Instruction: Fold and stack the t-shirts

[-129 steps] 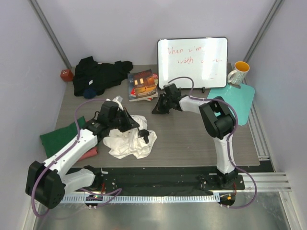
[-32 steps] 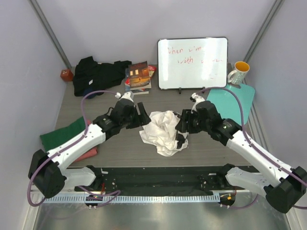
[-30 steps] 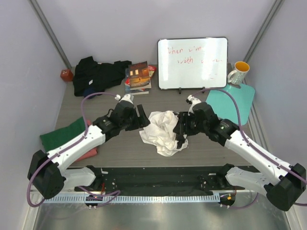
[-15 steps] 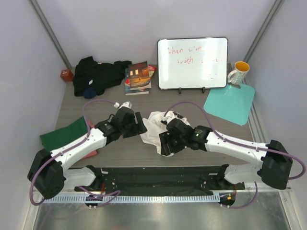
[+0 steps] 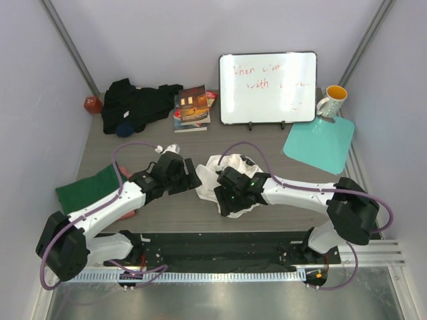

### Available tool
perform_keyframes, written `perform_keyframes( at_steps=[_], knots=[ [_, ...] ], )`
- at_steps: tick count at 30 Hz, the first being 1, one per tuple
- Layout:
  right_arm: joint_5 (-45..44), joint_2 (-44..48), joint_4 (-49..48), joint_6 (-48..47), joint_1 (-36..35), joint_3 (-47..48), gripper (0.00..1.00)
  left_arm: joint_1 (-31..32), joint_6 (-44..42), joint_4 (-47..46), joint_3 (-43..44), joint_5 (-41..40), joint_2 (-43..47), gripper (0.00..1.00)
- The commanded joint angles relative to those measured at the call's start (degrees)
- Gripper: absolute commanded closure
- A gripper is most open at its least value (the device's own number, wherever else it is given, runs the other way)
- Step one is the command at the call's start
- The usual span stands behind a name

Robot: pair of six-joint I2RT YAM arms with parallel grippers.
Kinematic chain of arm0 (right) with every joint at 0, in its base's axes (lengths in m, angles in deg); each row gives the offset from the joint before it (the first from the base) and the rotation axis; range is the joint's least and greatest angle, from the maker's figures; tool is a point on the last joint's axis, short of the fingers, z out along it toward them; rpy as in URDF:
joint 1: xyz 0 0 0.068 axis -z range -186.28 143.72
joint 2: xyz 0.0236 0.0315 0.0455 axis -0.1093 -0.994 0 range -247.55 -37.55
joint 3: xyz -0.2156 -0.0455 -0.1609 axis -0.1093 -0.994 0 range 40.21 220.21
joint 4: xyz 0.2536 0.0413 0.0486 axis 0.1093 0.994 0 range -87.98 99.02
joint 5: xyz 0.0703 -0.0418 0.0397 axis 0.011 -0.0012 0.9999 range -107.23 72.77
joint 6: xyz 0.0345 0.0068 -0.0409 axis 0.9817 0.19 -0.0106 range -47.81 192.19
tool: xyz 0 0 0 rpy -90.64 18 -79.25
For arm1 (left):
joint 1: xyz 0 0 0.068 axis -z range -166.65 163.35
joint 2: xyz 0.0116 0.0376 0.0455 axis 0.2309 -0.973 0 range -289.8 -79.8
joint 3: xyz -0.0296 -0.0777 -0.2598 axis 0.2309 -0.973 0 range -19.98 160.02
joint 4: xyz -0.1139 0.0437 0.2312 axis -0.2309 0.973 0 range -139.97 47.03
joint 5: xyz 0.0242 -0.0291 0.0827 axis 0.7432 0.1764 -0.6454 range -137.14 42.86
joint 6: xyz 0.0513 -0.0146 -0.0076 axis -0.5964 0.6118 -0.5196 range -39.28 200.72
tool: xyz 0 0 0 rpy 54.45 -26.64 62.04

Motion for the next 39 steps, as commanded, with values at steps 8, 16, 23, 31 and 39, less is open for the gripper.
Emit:
perform_keyframes(
  at_steps=[8,16,23,31,39],
  knots=[
    [-1.62,3.06,-2.36,-0.22,-2.51,6.28,0.43,-0.40,0.65,-3.63,-2.65,0.82,2.32,0.27],
    [-1.53,0.53,-2.35,0.49,-4.88,9.01,0.45,-0.32,1.79,-6.35,-2.91,2.93,0.12,0.27],
    [-3.28,-5.18,-3.76,0.57,-6.38,7.87,0.45,-0.40,1.79,-6.18,-2.91,3.02,0.56,0.27],
    [-5.84,-8.70,-3.94,-1.45,-6.38,9.27,0.45,-0.40,1.79,-6.44,-2.65,2.94,0.12,0.27],
    [-9.26,-12.13,-3.41,-1.98,-6.38,9.54,0.44,-0.32,2.06,-6.53,-4.14,2.58,1.26,0.27]
  ],
)
